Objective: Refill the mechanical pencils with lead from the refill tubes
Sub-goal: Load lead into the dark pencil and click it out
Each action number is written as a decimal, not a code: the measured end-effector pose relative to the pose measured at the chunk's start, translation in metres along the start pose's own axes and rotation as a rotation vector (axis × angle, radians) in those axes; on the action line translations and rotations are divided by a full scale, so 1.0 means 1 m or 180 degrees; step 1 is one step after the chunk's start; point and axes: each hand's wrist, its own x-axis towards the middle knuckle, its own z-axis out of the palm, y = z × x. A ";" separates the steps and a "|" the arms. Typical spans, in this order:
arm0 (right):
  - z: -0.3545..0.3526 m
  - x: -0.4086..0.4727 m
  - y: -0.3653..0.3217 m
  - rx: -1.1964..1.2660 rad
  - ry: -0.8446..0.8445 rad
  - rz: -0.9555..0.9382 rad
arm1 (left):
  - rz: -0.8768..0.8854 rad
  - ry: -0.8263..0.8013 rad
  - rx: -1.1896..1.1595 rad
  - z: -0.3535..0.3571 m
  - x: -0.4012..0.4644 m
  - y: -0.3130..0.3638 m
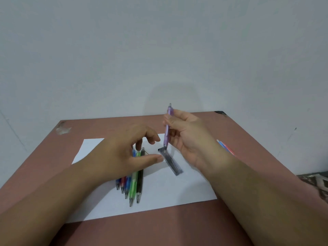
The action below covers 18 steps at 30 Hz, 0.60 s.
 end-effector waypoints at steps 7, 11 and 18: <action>-0.028 -0.014 -0.043 -0.1631 0.0193 -0.0606 | -0.0056 -0.0515 0.0292 0.004 0.019 0.042; -0.071 -0.038 -0.059 -0.3104 0.0482 -0.0840 | -0.0065 -0.1170 0.0517 0.021 0.033 0.070; -0.139 -0.064 -0.056 -0.4345 0.1016 -0.0528 | 0.0059 -0.1533 0.0708 0.070 0.054 0.094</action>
